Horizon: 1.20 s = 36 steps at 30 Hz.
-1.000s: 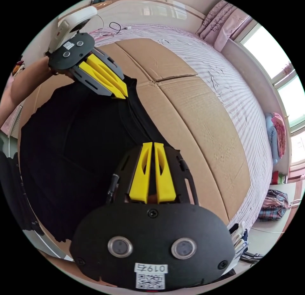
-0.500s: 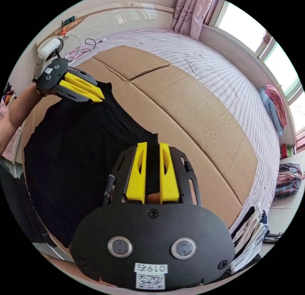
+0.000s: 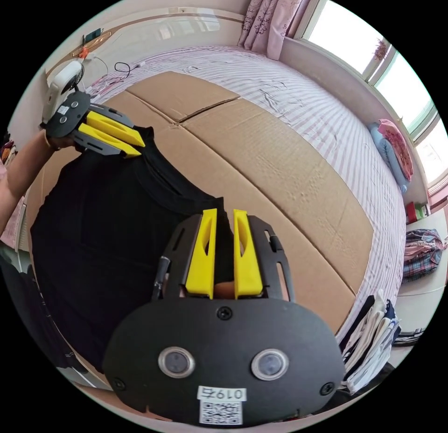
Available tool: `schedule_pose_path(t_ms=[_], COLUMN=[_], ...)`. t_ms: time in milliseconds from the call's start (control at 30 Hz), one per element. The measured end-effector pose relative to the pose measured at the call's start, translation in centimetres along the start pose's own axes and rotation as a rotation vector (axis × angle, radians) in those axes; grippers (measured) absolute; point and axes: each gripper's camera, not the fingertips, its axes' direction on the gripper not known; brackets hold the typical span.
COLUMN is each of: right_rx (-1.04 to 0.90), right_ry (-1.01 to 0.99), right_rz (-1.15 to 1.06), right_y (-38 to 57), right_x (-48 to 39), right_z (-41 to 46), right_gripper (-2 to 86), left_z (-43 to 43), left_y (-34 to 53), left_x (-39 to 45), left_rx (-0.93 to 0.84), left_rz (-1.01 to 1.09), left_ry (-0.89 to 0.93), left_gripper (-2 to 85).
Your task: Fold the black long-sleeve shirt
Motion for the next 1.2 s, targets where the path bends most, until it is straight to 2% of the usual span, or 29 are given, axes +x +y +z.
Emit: schedule_pose_path(t_ms=[267,567,733,933,1200], right_rx=[0.049,-0.032,-0.058,-0.063,-0.049], right_ry=[-0.051,-0.086,0.007,-0.013,-0.074], right_rz=[0.064,0.025,0.019,0.048,0.102], right_y=[2.7,5.9,6.8,8.1,11.3], right_x=[3.7,5.1,4.8,4.9,5.0], right_z=[-1.3,-0.5,-0.4,-1.2,-3.1], right_gripper=[5.4,6.2,3.0,2.0,2.7], left_z=[-1.0,-3.2,-3.0,-3.3,-5.1], left_y=[1.2,4.2,5.7,7.1,9.2], left_x=[-2.4,-7.1,-7.9,-7.5,-8.4], left_rx=[0.042,0.08,0.022,-0.011,-0.005], left_rz=[-0.055,-0.182,-0.184,-0.173,-0.195], left_ry=[0.046,0.013,-0.013,-0.058,0.041], left_gripper=[0.7,0.7,0.8,1.3,3.9])
